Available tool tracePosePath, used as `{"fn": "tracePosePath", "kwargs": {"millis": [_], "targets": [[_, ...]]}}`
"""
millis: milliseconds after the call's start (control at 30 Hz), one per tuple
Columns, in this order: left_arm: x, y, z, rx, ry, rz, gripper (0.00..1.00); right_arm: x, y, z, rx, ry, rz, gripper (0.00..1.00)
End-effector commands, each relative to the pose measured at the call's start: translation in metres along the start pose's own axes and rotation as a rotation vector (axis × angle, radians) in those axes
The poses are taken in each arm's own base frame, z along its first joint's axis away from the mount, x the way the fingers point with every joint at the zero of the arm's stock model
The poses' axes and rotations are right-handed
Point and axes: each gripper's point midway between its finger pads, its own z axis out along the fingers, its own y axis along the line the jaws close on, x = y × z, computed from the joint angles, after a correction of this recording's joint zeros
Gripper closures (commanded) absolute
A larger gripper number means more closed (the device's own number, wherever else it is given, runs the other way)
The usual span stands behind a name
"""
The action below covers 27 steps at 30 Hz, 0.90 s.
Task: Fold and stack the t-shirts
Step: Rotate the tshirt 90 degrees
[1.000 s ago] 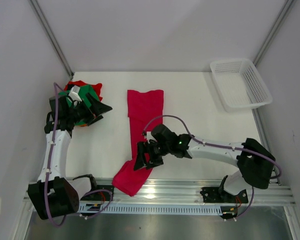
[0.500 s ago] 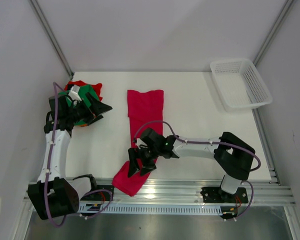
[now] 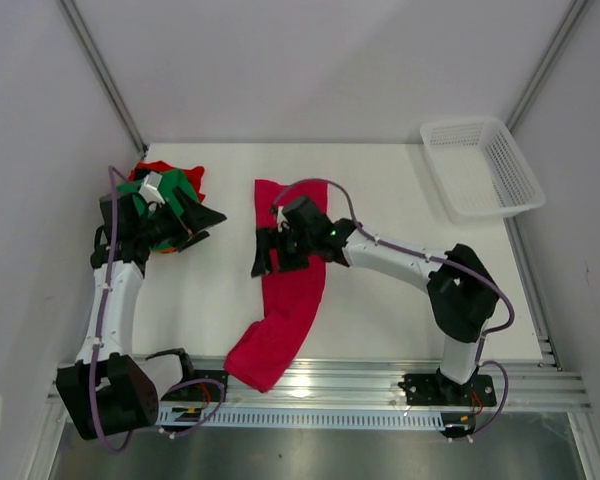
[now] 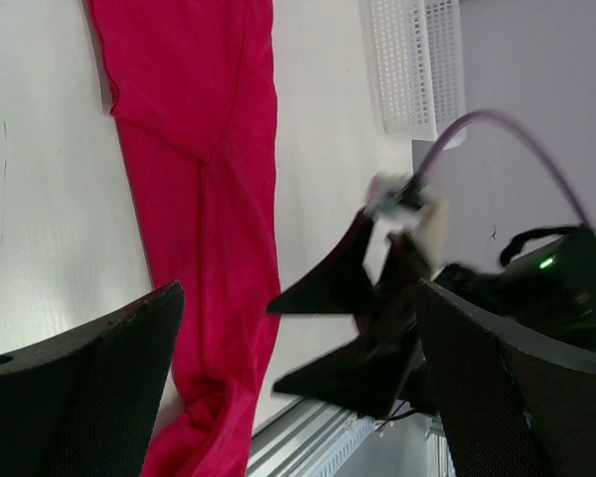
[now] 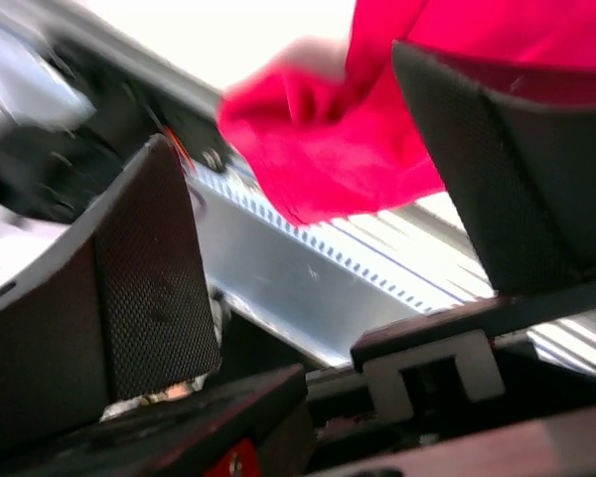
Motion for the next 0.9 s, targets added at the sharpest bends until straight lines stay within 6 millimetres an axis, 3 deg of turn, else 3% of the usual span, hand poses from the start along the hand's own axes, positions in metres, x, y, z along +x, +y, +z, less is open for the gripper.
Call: {"fn": "tracePosePath", "kwargs": {"millis": [0, 67, 200, 467, 667, 867], "targets": [[-0.003, -0.007, -0.003, 0.038, -0.024, 0.037, 0.0, -0.068, -0.011, -0.032, 0.114, -0.18, -0.07, 0.14], [-0.003, -0.005, -0.002, 0.036, -0.023, 0.036, 0.01, -0.083, -0.036, -0.03, 0.179, -0.189, -0.057, 0.15], [-0.004, -0.007, -0.001, 0.052, -0.017, 0.03, 0.01, -0.102, -0.059, -0.021, 0.224, -0.218, -0.052, 0.15], [-0.005, -0.011, -0.001, 0.072, -0.021, 0.027, 0.01, -0.112, -0.114, 0.01, 0.344, -0.197, -0.048, 0.15], [-0.003, -0.009, -0.002, 0.068, -0.024, 0.031, 0.01, -0.13, -0.126, 0.018, 0.38, -0.209, -0.065, 0.15], [-0.001, -0.008, -0.003, 0.058, -0.029, 0.034, 0.0, -0.135, -0.135, 0.027, 0.397, -0.186, -0.071, 0.15]]}}
